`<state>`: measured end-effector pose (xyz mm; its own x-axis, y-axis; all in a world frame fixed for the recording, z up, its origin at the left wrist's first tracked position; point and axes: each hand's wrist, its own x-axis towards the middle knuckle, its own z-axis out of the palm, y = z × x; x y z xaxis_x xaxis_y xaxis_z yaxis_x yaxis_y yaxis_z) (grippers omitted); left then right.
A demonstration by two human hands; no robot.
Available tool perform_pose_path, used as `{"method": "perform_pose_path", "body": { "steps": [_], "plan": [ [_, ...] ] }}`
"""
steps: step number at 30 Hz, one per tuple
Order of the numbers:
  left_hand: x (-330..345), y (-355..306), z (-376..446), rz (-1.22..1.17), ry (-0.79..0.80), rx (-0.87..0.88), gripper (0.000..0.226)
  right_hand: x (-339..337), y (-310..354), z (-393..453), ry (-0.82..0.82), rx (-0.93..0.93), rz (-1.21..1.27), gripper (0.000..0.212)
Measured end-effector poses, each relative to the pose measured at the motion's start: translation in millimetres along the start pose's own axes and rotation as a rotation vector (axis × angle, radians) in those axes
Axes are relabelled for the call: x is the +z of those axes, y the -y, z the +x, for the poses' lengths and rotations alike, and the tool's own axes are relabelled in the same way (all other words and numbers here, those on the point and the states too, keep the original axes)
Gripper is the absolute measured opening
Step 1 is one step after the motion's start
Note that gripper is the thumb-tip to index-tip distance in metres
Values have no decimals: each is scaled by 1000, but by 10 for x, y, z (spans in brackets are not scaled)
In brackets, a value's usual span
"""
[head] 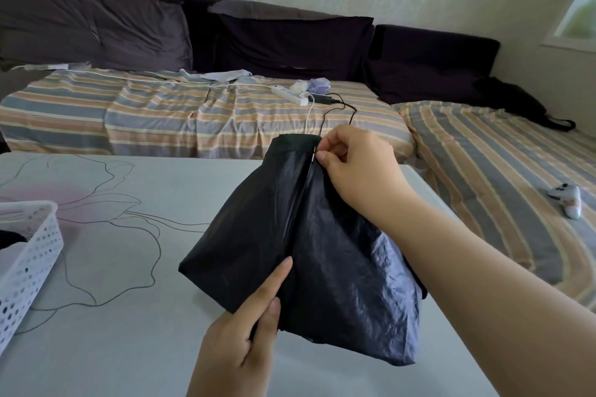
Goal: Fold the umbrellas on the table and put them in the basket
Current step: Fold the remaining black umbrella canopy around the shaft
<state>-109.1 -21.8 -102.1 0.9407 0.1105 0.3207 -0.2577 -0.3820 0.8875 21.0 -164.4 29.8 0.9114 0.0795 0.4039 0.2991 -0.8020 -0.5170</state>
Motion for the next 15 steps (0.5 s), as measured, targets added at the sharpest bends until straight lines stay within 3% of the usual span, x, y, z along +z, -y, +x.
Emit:
{"method": "perform_pose_path", "body": {
  "steps": [3, 5, 7, 9, 11, 13, 15],
  "plan": [
    [-1, -3, 10, 28, 3, -9, 49, -27, -33, -6, 15, -2, -132, 36],
    [-27, -12, 24, 15, 6, -36, 52, -132, -96, -88, -78, 31, -44, 51],
    [-59, -2, 47, -22, 1, -71, 50, -231, -208, -278, -205, 144, 126, 51],
    [-104, 11, 79, -13, -16, -78, 53, -214, -381, -506, -231, 375, 245, 43],
    [-153, 10, 110, 11, -45, -81, 51, -69, -577, -689, -58, 611, 325, 40],
    [-195, 12, 130, 21, -76, -88, 49, 135, -681, -823, 200, 788, 463, 50],
    [-233, 14, 132, 21, -100, -98, 48, 305, -730, -919, 314, 846, 641, 49]
  ]
}}
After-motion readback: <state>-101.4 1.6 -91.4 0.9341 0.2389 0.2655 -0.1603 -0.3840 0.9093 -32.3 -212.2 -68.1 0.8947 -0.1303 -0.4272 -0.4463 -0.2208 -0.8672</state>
